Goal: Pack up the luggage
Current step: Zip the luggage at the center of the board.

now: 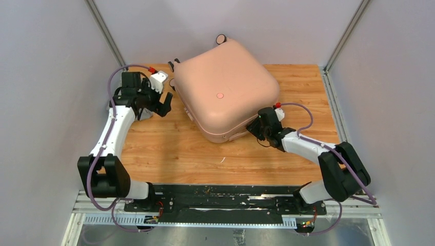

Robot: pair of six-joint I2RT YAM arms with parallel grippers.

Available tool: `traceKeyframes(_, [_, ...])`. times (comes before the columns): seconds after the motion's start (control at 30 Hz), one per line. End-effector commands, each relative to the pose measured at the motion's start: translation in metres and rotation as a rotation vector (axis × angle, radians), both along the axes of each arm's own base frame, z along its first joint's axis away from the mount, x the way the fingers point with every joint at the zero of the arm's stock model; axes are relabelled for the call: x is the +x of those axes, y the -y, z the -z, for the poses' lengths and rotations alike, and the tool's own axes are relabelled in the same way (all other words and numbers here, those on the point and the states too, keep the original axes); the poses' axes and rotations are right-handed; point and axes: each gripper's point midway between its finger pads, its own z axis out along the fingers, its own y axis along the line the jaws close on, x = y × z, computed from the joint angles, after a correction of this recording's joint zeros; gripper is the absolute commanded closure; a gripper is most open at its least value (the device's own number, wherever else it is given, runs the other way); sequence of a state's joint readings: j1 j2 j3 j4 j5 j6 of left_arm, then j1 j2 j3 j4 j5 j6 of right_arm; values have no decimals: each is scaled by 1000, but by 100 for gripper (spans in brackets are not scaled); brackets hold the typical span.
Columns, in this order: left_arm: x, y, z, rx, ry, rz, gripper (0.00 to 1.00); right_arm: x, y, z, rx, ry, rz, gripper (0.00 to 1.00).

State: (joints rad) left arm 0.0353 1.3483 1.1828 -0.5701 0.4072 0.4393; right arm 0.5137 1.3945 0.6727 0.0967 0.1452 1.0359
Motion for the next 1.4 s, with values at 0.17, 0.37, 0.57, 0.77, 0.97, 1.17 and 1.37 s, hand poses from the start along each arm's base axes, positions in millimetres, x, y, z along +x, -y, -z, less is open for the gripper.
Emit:
traceKeyframes(0.17, [0,-19,15,40,-76,17,0,-7,-7,34,10,-75,-66,94])
traceKeyframes(0.37, [-3,-16,10,21,-86,27,0,-48,24,57,-49,-130,-109,100])
traceKeyframes(0.57, [-9,-15,3,36,-60,51,0,-67,90,61,2,-161,38,100])
traceKeyframes(0.77, [-15,-15,5,66,-66,92,0,-33,125,36,13,-90,153,100])
traceKeyframes(0.97, [-19,-15,6,100,-51,142,0,31,123,26,-22,-100,76,100])
traceKeyframes(1.17, [-20,-13,2,125,-18,205,0,100,100,12,-25,-106,-106,96])
traceKeyframes(1.37, [-14,-18,2,175,-5,228,0,130,79,3,-87,-106,-209,87])
